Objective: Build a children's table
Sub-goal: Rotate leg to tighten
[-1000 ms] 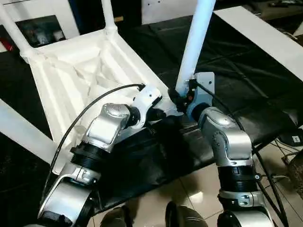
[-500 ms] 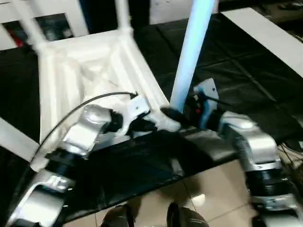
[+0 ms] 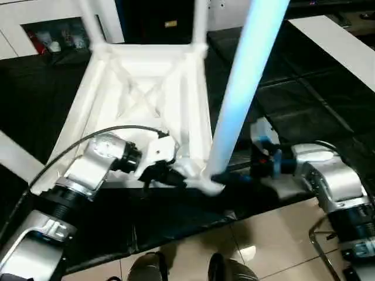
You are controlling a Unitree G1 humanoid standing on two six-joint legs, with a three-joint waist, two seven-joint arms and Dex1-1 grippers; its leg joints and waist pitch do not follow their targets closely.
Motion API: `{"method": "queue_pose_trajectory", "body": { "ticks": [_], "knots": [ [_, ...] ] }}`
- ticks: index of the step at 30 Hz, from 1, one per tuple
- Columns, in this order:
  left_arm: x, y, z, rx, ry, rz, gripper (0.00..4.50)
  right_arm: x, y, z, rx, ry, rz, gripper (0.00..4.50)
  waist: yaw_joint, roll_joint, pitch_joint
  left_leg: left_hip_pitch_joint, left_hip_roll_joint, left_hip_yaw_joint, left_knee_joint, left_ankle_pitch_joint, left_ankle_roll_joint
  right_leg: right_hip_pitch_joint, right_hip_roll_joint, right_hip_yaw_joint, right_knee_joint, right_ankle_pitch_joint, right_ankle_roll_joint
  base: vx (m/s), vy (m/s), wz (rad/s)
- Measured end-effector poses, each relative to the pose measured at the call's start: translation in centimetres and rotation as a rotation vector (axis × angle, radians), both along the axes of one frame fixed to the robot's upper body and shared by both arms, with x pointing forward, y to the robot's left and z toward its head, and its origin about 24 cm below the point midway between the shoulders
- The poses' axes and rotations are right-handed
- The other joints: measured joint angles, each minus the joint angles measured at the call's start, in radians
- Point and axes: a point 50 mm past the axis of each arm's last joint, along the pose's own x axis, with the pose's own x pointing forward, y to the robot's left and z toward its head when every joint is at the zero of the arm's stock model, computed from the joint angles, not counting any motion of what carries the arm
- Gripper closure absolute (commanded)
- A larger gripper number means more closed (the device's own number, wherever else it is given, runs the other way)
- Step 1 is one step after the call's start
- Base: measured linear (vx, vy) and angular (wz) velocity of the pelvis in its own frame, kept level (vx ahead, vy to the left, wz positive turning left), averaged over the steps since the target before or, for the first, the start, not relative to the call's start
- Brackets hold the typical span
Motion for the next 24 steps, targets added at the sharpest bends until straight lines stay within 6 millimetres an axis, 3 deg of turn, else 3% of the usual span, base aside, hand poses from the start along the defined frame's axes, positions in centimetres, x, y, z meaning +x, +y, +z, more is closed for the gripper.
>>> {"method": "queue_pose_trajectory", "body": {
  "ticks": [20, 24],
  "knots": [
    [-0.07, -0.29, -0.04, 0.0, -0.008, -0.047, 4.5, 0.3, 0.38, -0.43, -0.009, 0.067, 0.15, 2.31, 0.006, 0.0, 0.0, 0.0, 0.0, 0.0, 0.0, 0.0, 0.0, 0.0, 0.0, 0.0, 0.0, 0.0, 0.001, 0.0, 0.0, 0.0],
    [-0.05, -0.34, -0.01, -0.002, -0.007, -0.05, 4.5, 0.34, 0.36, -0.41, -0.004, 0.087, 0.143, 2.42, 0.008, 0.0, 0.0, 0.0, 0.0, 0.0, 0.0, 0.0, 0.0, 0.0, 0.0, 0.0, 0.0, 0.0, 0.0, 0.0, 0.0, 0.0]
  ]
}}
